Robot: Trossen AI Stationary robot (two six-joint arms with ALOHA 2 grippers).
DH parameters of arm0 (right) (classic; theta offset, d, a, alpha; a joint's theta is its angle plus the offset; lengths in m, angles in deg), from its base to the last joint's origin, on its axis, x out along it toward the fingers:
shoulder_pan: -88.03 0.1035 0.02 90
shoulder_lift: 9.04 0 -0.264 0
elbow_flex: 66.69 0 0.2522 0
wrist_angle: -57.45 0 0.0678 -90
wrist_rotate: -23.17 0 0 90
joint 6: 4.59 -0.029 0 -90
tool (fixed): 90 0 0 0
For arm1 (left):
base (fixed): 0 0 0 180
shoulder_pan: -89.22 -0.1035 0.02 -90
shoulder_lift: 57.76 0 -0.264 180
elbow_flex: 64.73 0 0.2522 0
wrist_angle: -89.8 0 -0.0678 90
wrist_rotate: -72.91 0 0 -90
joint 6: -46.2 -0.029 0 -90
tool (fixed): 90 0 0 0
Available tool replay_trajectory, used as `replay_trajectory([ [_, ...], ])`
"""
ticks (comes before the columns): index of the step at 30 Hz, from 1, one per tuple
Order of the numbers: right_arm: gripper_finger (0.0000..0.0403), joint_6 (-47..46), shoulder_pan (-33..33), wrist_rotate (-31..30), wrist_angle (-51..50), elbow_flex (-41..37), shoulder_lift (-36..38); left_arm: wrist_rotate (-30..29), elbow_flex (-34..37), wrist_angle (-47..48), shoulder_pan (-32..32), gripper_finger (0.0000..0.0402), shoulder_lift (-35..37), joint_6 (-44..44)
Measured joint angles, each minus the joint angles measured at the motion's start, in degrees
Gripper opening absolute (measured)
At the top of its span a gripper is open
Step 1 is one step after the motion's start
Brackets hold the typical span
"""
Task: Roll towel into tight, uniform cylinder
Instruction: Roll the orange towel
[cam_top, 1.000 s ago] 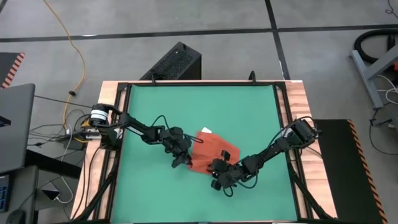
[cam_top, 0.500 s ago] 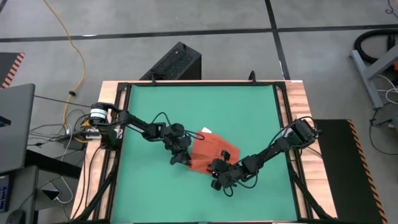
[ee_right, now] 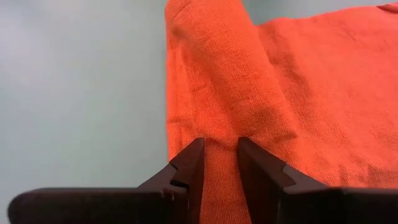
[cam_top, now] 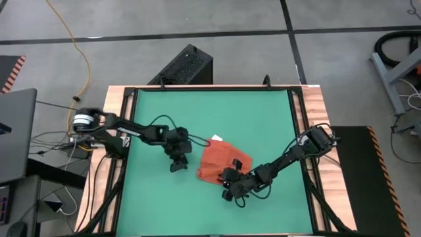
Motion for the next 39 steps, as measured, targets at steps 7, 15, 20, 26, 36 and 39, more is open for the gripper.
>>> replay_trajectory([
  [7, 0.0120, 0.92, -0.25, 0.04, 0.18, -0.04, 0.00, -11.77, 3.09, -14.04, 11.42, 0.0049, 9.19, -5.33],
  [15, 0.0120, 1.35, -0.67, 0.44, 0.42, -0.09, -0.02, -17.46, 3.82, -28.97, 19.93, 0.0001, 4.66, -13.20],
  [20, 0.0120, 1.42, -0.74, 0.38, 0.55, -0.09, -0.02, -19.28, 3.73, -33.13, 19.63, 0.0000, -0.71, -15.84],
  [26, 0.0120, 1.40, -0.74, 0.28, 0.71, -0.07, -0.02, -19.20, 3.71, -35.97, 18.61, 0.0000, -4.89, -15.94],
  [36, 0.0120, 1.38, -1.06, 0.02, 0.79, -0.07, -0.02, -20.81, 3.63, -38.05, 17.83, 0.0000, -4.82, -18.69],
  [39, 0.0120, 1.38, -1.14, 0.02, 0.81, -0.07, -0.02, -20.32, 3.60, -38.87, 17.78, 0.0000, -4.82, -18.89],
])
